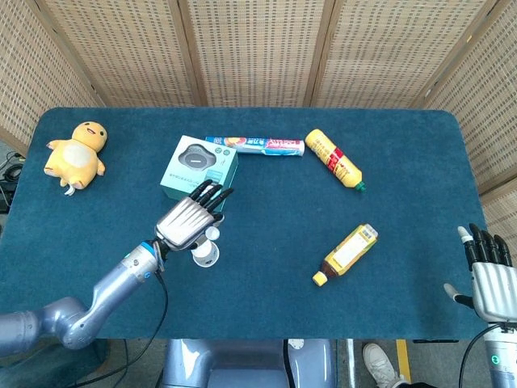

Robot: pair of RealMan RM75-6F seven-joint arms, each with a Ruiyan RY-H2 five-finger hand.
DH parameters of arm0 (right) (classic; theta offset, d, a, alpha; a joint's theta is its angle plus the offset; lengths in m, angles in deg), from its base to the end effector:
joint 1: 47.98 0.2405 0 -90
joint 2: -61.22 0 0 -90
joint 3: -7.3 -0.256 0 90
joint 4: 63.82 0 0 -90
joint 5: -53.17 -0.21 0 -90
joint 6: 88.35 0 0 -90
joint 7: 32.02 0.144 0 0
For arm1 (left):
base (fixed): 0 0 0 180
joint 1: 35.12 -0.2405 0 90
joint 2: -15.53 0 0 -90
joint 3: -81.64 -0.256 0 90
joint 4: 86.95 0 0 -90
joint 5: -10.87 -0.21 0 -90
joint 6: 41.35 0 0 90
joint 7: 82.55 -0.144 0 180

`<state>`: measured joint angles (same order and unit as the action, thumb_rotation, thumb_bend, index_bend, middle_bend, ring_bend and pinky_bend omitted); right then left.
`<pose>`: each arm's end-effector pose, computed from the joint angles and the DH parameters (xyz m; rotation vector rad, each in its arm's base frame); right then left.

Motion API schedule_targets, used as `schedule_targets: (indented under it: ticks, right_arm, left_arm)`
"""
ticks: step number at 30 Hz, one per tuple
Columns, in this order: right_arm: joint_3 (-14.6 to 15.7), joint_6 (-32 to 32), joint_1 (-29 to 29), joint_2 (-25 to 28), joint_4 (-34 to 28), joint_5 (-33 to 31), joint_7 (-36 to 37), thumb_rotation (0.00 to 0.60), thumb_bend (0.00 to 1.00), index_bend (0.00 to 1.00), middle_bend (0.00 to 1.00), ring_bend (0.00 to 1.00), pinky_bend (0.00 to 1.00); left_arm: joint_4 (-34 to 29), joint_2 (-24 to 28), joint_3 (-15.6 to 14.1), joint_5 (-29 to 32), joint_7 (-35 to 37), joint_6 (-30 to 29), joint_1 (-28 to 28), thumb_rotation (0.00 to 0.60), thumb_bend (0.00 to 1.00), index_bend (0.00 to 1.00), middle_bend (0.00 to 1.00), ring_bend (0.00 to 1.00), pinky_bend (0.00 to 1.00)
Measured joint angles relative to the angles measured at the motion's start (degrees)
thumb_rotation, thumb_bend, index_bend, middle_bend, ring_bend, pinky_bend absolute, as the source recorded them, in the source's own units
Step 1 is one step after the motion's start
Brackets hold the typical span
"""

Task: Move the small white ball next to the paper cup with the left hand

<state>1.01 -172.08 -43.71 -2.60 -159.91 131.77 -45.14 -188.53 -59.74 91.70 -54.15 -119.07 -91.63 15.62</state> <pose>-0.3133 -0.1882 0.1662 1.3172 -0.8249 0.7311 -0.0753 0.3326 0.0281 -2.1534 -0.4963 -0.8583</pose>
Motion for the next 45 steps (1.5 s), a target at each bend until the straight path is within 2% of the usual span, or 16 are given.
schedule_targets:
  ticks: [4,7,13,28,40,45]
  right_arm:
    - [-0.04,0.34,0.11,-0.09,0.26,-0.45,-0.10,0.600,0.00,0.01,0.00,0.00,0.00]
    - [-0.08,0.67,0.24,-0.17,0.49,-0.81,-0.11,0.600,0.00,0.01,0.00,0.00,0.00]
    - [-0.25,1.34,0.60,-0.30,0.72,-1.48,-0.06,0.600,0.00,0.01,0.00,0.00,0.00]
    - [-0.24,1.16,0.51,0.36,0.58,-1.43,1.13,0.600,0.00,0.02,0.00,0.00,0.00]
    - [-0.20,0.97,0.43,0.66,0.17,-1.40,1.55,0.600,0.00,0.02,0.00,0.00,0.00]
    - [-0.05,0.69,0.34,0.67,-0.04,-1.10,1.43,0.600,0.00,0.02,0.00,0.00,0.00]
  left_arm:
    - [0.98,-6.40,-0.24,10.89,-8.77,0.82,4.55,0.600,0.34,0.48,0.00,0.00,0.00]
    - [3.05,-10.66,-0.78,16.73,-12.13,0.80,7.46,0.600,0.33,0.48,0.00,0.00,0.00]
    - [8.00,-15.92,-2.04,23.37,-13.89,0.87,11.02,0.600,0.34,0.48,0.00,0.00,0.00]
    - [14.99,-21.74,-5.61,29.53,-16.26,-1.21,13.68,0.600,0.34,0.48,0.00,0.00,0.00]
    - [16.01,-21.97,-7.62,30.04,-15.94,-2.18,13.48,0.600,0.34,0.48,0.00,0.00,0.00]
    - [16.33,-21.87,-8.06,29.86,-15.54,-1.97,13.37,0.600,0.33,0.45,0.00,0.00,0.00]
